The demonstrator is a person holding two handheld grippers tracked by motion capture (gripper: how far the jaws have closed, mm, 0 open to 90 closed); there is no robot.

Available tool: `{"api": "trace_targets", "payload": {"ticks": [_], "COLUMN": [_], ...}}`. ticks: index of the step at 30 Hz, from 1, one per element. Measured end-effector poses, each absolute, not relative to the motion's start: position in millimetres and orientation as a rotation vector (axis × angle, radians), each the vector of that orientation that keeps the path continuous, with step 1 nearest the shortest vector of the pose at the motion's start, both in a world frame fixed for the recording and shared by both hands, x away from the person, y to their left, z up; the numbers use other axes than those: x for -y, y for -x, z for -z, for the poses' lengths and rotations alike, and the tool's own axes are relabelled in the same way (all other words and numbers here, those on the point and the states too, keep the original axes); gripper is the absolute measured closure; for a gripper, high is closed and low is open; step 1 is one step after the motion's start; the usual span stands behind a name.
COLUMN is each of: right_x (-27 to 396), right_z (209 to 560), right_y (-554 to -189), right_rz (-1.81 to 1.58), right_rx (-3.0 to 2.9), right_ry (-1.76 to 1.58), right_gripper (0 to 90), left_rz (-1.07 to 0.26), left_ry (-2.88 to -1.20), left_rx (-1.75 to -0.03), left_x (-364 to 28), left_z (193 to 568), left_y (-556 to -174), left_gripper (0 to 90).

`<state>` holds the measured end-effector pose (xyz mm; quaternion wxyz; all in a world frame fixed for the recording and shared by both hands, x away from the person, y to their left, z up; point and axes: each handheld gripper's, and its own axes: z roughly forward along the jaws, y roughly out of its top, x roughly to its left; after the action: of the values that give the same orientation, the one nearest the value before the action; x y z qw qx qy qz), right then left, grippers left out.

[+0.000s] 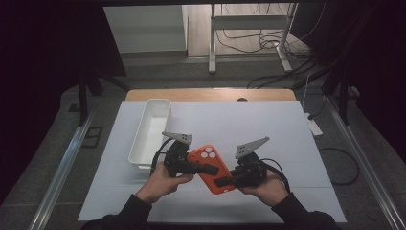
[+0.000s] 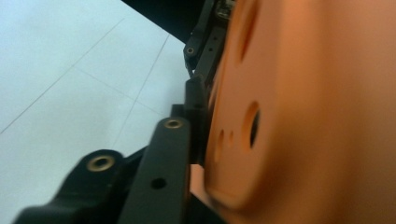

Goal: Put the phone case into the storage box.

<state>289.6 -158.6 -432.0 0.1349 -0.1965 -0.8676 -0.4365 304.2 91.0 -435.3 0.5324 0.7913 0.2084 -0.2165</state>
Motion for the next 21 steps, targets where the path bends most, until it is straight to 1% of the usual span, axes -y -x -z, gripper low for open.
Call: {"api": "trace_targets", "payload": {"ticks": [5, 8, 10, 11, 12, 13, 14, 15, 16, 21], "right_x": [157.7, 158.1, 158.7, 159.4, 160.3, 161.4, 162.4, 162.4, 164.9, 169.1], "right_z": [430.5, 429.9, 428.9, 428.6, 428.7, 428.5, 428.5, 428.5, 428.1, 426.8], "right_y": [-288.5, -288.0, -287.5, -287.7, -288.5, -289.0, -289.4, -289.4, -290.3, -290.3], "right_rz": [1.268, 1.283, 1.296, 1.304, 1.314, 1.318, 1.325, 1.325, 1.342, 1.379], "right_rx": [2.515, 2.517, 2.524, 2.529, 2.535, 2.536, 2.539, 2.539, 2.542, 2.583], "right_ry": [0.553, 0.552, 0.560, 0.566, 0.570, 0.582, 0.590, 0.590, 0.605, 0.628], "right_gripper": [84.4, 84.7, 84.7, 84.7, 84.7, 84.7, 84.7, 84.7, 84.7, 84.6], "left_rz": [0.511, 0.508, 0.492, 0.437, 0.437, 0.403, 0.403, 0.381, 0.349, 0.271], "left_ry": [-1.878, -1.874, -1.873, -1.906, -1.906, -1.922, -1.922, -1.929, -1.938, -1.959], "left_rx": [-0.501, -0.512, -0.543, -0.567, -0.567, -0.574, -0.574, -0.583, -0.601, -0.637], "left_x": [-91.6, -91.6, -90.7, -89.9, -89.9, -89.5, -89.5, -89.7, -90.3, -93.7], "left_z": [434.6, 433.5, 431.0, 427.5, 427.5, 425.1, 425.1, 423.6, 421.9, 419.7], "left_y": [-304.2, -303.9, -303.1, -301.5, -301.5, -300.2, -300.2, -299.4, -299.1, -298.9], "left_gripper": [78.0, 75.1, 70.5, 67.1, 64.2, 61.8, 59.7, 59.7, 54.9, 46.0]}}
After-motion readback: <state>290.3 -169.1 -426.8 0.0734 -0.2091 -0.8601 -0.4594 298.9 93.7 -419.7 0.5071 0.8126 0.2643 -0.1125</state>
